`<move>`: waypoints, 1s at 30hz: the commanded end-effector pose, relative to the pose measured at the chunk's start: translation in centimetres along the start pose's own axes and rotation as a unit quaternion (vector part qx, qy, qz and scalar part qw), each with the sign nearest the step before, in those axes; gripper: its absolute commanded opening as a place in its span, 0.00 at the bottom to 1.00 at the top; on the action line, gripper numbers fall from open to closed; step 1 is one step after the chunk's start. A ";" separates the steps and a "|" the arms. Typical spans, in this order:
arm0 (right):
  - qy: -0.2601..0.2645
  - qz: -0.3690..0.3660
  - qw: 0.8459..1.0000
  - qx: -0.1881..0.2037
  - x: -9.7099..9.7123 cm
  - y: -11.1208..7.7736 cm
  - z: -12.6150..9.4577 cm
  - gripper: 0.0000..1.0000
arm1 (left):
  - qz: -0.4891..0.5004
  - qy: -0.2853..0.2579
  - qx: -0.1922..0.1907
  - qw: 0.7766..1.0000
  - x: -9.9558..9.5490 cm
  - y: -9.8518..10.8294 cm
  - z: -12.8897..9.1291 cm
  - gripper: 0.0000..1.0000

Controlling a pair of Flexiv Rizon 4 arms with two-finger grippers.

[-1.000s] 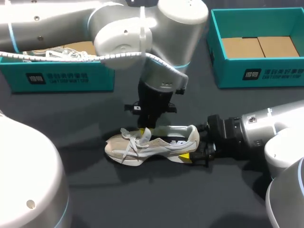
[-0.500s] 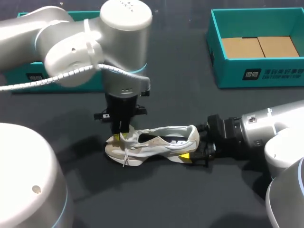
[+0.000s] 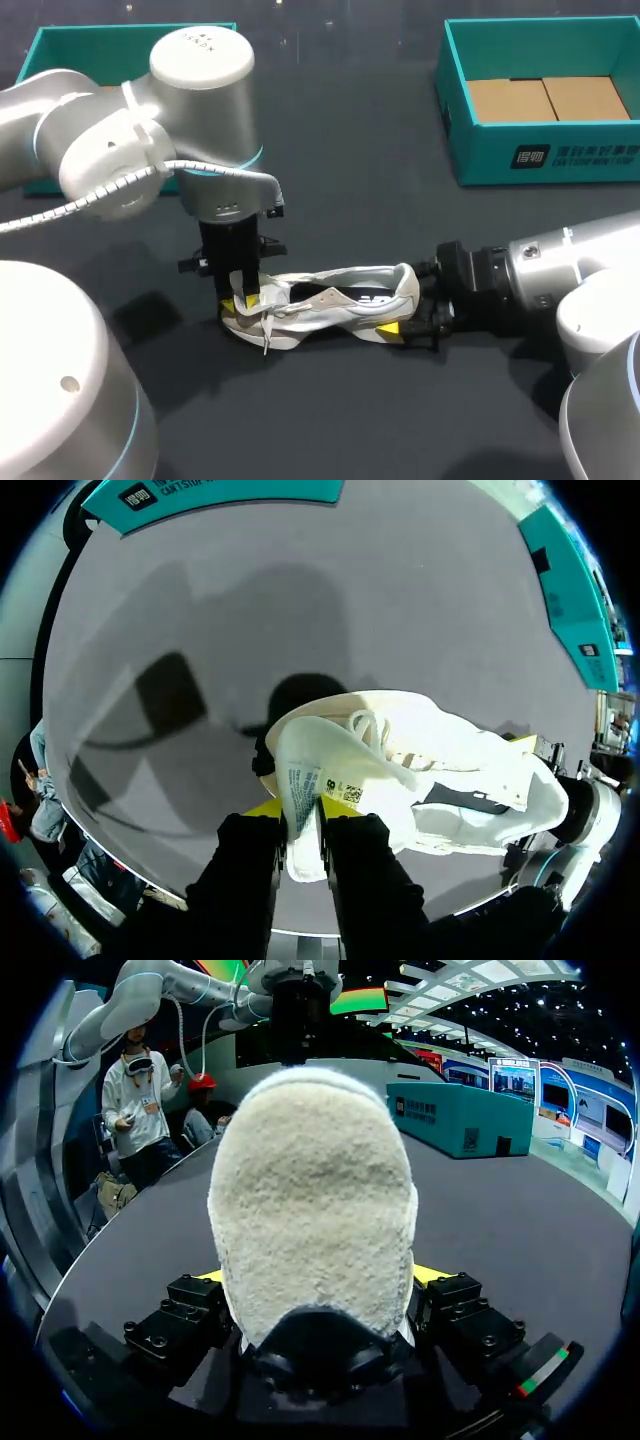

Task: Take the shoe out of the shoebox, open the shoe tongue, remove and reinsert the insole, then place the shoe into the shoebox

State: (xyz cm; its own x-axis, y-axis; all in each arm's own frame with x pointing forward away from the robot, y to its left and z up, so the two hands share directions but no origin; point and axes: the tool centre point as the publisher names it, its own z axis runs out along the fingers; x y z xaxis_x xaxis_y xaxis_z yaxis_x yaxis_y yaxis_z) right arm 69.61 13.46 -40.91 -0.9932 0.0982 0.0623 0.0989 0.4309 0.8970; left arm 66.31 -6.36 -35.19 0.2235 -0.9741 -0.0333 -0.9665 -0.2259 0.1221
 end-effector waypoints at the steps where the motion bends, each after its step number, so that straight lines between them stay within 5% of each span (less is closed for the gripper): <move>1: 0.000 0.000 1.000 0.002 0.0 -0.1 0.4 0.00 | 0.008 -0.008 0.000 1.000 -0.5 0.1 -0.2 0.30; 7: 0.000 0.000 1.000 0.002 0.0 -0.1 0.4 0.00 | 0.028 -0.037 0.012 0.999 -1.0 0.4 -0.9 0.42; 20: 0.000 0.000 1.000 0.002 0.0 -0.1 0.4 0.00 | 0.047 -0.106 0.028 0.993 -2.3 -0.1 -0.9 0.43; 30: 0.000 0.000 1.000 0.002 0.0 -0.1 0.4 0.00 | 0.093 -0.016 0.086 0.992 -1.0 -0.2 -7.5 0.42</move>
State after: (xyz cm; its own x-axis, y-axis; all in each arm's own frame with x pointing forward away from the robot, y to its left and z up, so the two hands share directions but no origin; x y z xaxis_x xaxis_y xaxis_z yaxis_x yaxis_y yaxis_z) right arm 69.61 13.46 -40.92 -0.9932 0.0982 0.0626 0.0992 0.4310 0.8969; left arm 68.09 -6.86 -30.82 0.0543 -0.9898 -0.1320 -0.9985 -0.0542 -0.0044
